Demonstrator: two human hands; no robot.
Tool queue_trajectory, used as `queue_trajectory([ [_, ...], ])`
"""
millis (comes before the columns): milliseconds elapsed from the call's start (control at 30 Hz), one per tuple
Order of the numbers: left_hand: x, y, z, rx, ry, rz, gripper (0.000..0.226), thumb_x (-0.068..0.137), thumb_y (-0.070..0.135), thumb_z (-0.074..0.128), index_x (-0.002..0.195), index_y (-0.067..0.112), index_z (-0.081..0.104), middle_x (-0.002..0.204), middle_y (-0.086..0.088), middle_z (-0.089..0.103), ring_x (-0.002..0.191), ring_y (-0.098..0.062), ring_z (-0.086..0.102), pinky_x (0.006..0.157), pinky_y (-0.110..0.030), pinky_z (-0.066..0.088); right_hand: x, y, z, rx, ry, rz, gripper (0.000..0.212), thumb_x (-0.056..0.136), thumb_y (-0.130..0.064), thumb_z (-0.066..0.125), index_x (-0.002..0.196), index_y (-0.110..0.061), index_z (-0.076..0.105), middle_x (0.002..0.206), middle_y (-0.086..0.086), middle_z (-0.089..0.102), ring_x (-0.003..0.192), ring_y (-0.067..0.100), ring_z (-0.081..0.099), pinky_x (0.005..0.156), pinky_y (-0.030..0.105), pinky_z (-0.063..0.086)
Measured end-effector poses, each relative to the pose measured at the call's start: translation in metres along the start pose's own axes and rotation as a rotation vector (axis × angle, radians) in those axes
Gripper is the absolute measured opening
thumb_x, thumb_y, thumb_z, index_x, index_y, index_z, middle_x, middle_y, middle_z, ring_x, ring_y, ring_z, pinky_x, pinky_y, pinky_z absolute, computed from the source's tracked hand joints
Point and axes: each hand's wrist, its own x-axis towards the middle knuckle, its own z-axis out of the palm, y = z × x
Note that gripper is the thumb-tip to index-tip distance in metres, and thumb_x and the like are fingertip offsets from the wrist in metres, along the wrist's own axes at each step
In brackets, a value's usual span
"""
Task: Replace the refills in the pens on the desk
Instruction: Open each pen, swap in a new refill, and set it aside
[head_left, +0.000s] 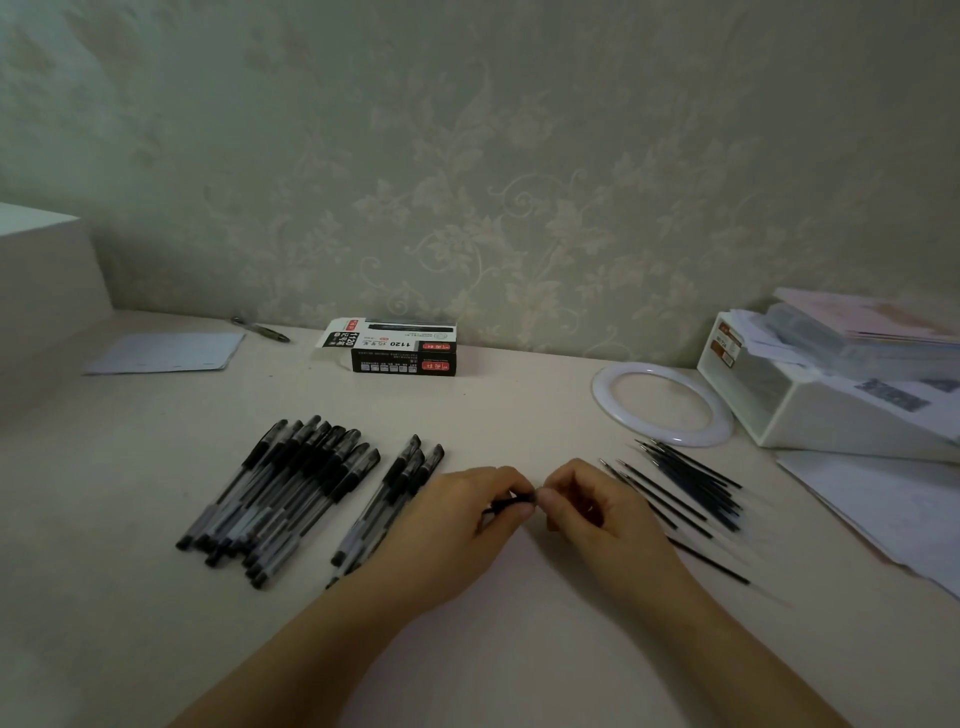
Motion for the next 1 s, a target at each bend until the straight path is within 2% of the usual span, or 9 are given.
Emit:
queue_trajectory([
  [167, -0.0005, 0.0, 0.0017, 0.006, -0.004, 0.013, 0.015, 0.095, 0.03, 0.056, 0.105, 0.027, 0.066, 0.091, 0.016, 0.066, 0.084, -0.002, 0.062, 0.075, -0.029, 0.053, -0.0005, -0.001, 0.0016, -0.003, 0.039, 0.032, 0.035, 0.092, -0.048, 0.054, 0.071, -0.021, 0.061, 0.064, -0.002, 0.06, 0.059, 0.009, 0.052, 0.059, 0.02, 0.042],
  [300, 0.0003, -0.0015, 0.0005, -0.002, 0.016, -0.005, 0.012, 0.095, 0.029, 0.056, 0.102, 0.028, 0.066, 0.085, 0.018, 0.064, 0.08, -0.002, 0.062, 0.073, -0.028, 0.053, 0.0001, -0.0016, 0.0006, 0.011, 0.0, 0.025, 0.01, 0.094, -0.03, 0.062, 0.084, -0.03, 0.064, 0.077, -0.008, 0.066, 0.067, 0.007, 0.058, 0.063, 0.017, 0.046],
  [367, 0.0003, -0.0009, 0.0008, -0.013, 0.007, -0.003, 0.012, 0.095, 0.03, 0.056, 0.103, 0.029, 0.066, 0.085, 0.02, 0.063, 0.081, -0.002, 0.062, 0.075, -0.029, 0.053, -0.0002, -0.0011, -0.0002, 0.001, -0.016, 0.003, 0.015, 0.095, -0.025, 0.061, 0.08, -0.027, 0.063, 0.071, -0.007, 0.063, 0.064, 0.008, 0.054, 0.062, 0.018, 0.043],
  [533, -0.0002, -0.0001, 0.0024, -0.011, -0.011, 0.002, 0.016, 0.095, 0.032, 0.055, 0.107, 0.027, 0.066, 0.092, 0.015, 0.067, 0.084, -0.003, 0.063, 0.077, -0.033, 0.054, -0.0011, -0.0017, 0.0009, 0.002, 0.016, 0.032, 0.032, 0.096, -0.036, 0.055, 0.07, -0.018, 0.059, 0.061, -0.002, 0.055, 0.057, 0.004, 0.048, 0.058, 0.02, 0.04],
  [600, -0.0002, -0.0007, 0.0018, -0.018, -0.005, -0.001, 0.015, 0.095, 0.031, 0.056, 0.106, 0.027, 0.066, 0.092, 0.015, 0.067, 0.083, -0.003, 0.063, 0.077, -0.033, 0.054, -0.0011, -0.0038, 0.0012, 0.032, 0.021, 0.033, 0.026, 0.094, -0.039, 0.056, 0.075, -0.022, 0.061, 0.067, -0.003, 0.061, 0.062, 0.007, 0.055, 0.062, 0.021, 0.044],
  [700, -0.0002, -0.0005, 0.0016, -0.025, -0.005, -0.005, 0.013, 0.095, 0.03, 0.056, 0.103, 0.028, 0.066, 0.09, 0.015, 0.067, 0.082, -0.004, 0.063, 0.076, -0.033, 0.054, -0.0006, -0.0049, 0.0008, 0.041, -0.006, 0.007, 0.01, 0.094, -0.028, 0.061, 0.084, -0.026, 0.062, 0.074, -0.006, 0.065, 0.066, 0.011, 0.058, 0.063, 0.019, 0.046],
  [800, -0.0008, 0.0001, 0.0022, -0.024, -0.021, -0.011, 0.014, 0.095, 0.033, 0.056, 0.103, 0.028, 0.067, 0.089, 0.016, 0.067, 0.082, -0.002, 0.063, 0.077, -0.032, 0.054, -0.0007, -0.0037, 0.0001, 0.02, -0.023, -0.016, 0.021, 0.096, -0.023, 0.059, 0.076, -0.025, 0.059, 0.064, -0.007, 0.057, 0.06, 0.007, 0.049, 0.059, 0.018, 0.04],
  [900, -0.0007, 0.0011, 0.0024, -0.014, -0.029, -0.006, 0.015, 0.094, 0.035, 0.057, 0.104, 0.028, 0.067, 0.089, 0.017, 0.066, 0.082, -0.001, 0.062, 0.077, -0.03, 0.054, -0.0003, -0.0026, 0.0008, -0.002, -0.009, 0.002, 0.031, 0.096, -0.033, 0.056, 0.068, -0.021, 0.055, 0.056, -0.009, 0.048, 0.054, 0.001, 0.041, 0.054, 0.015, 0.034],
  [1000, 0.0001, 0.0007, 0.0023, -0.015, -0.004, -0.01, 0.014, 0.094, 0.034, 0.058, 0.101, 0.027, 0.068, 0.087, 0.017, 0.066, 0.081, 0.0, 0.062, 0.075, -0.026, 0.054, -0.0007, -0.0033, 0.0016, 0.019, 0.012, 0.02, 0.038, 0.091, -0.048, 0.052, 0.068, -0.019, 0.055, 0.059, -0.003, 0.053, 0.056, 0.002, 0.045, 0.056, 0.016, 0.037],
])
